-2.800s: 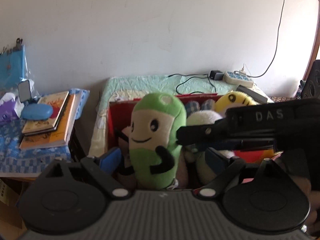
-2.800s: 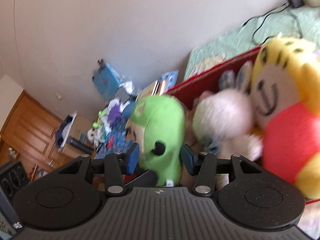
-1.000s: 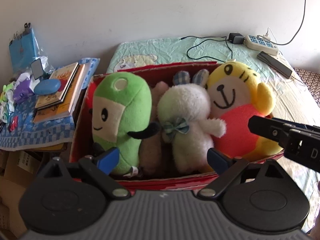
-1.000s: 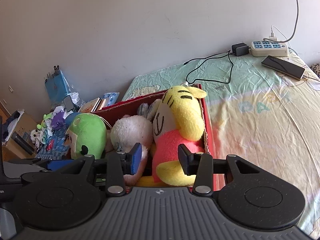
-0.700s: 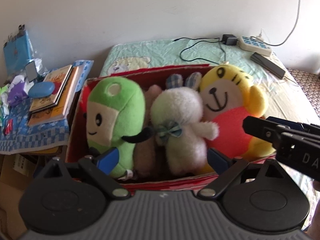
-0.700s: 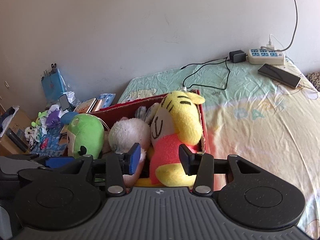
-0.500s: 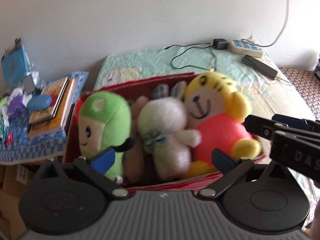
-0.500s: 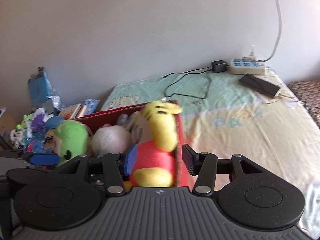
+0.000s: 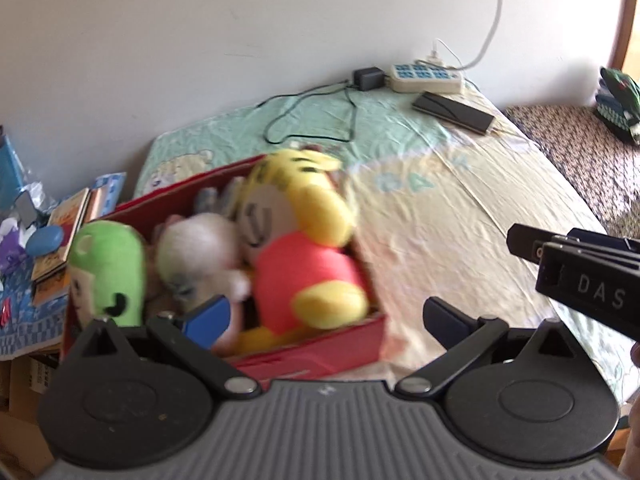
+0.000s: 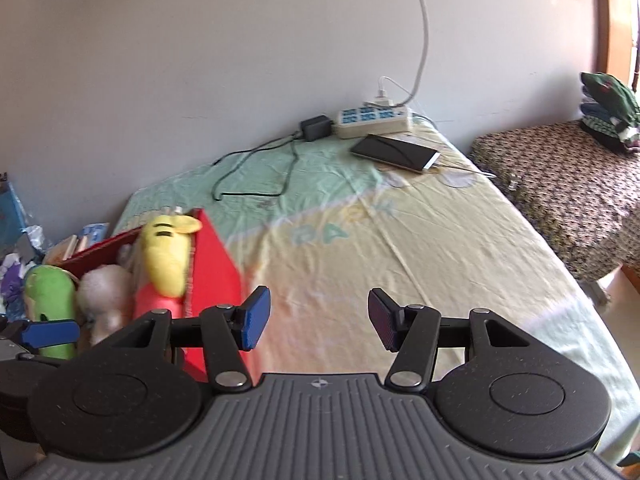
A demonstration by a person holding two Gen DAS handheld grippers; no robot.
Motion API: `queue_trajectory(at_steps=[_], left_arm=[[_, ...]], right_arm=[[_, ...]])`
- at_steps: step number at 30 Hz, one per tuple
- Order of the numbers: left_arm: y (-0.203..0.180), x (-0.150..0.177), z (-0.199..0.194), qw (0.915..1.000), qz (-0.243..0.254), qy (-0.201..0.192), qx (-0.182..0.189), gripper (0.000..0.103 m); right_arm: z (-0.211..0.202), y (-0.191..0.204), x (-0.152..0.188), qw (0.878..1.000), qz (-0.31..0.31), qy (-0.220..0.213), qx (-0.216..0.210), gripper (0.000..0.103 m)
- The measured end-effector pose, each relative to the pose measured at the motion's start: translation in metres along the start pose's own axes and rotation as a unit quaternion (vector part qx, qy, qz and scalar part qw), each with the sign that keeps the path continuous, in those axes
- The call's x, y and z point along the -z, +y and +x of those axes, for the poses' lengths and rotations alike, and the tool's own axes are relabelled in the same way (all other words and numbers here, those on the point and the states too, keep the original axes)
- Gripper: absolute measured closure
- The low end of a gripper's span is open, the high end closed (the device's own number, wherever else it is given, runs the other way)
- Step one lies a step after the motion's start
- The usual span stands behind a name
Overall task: Organize objects
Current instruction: 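Withdraw the open right tool up from the red box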
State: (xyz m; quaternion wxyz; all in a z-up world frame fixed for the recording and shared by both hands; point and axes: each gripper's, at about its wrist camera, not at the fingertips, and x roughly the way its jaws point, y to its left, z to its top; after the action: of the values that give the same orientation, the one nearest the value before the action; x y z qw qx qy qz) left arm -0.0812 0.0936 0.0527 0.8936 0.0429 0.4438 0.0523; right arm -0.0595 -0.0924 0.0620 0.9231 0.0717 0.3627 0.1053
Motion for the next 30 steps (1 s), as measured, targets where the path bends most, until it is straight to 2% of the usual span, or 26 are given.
queue_trajectory(at_steps=[8, 15, 22, 26, 30], left_arm=[[-0.038, 0.003, 0.005, 0.9998, 0.010, 0.016, -0.004, 0.001], [-0.047, 0.005, 0.004, 0.9994, -0.005, 0.023, -0.026, 0.001], [-0.033, 0.009, -0.004, 0.9970, -0.040, 0.023, -0.063, 0.001], [-0.016, 0.014, -0.010, 0.9944, -0.055, 0.023, -0.087, 0.001], [0.009, 0.016, -0.018, 0.9929, -0.070, 0.020, -0.094, 0.001]], right_arm=[[-0.002, -0.028, 0.006, 1.000, -0.002, 0.016, 0.018, 0.045], [0.005, -0.036, 0.005, 1.000, -0.012, 0.028, -0.008, 0.045], [0.005, -0.024, 0.001, 0.998, -0.039, 0.024, -0.053, 0.042], [0.010, -0.003, -0.001, 0.995, -0.053, 0.030, -0.075, 0.042], [0.011, 0.021, -0.001, 0.994, -0.061, 0.031, -0.084, 0.041]])
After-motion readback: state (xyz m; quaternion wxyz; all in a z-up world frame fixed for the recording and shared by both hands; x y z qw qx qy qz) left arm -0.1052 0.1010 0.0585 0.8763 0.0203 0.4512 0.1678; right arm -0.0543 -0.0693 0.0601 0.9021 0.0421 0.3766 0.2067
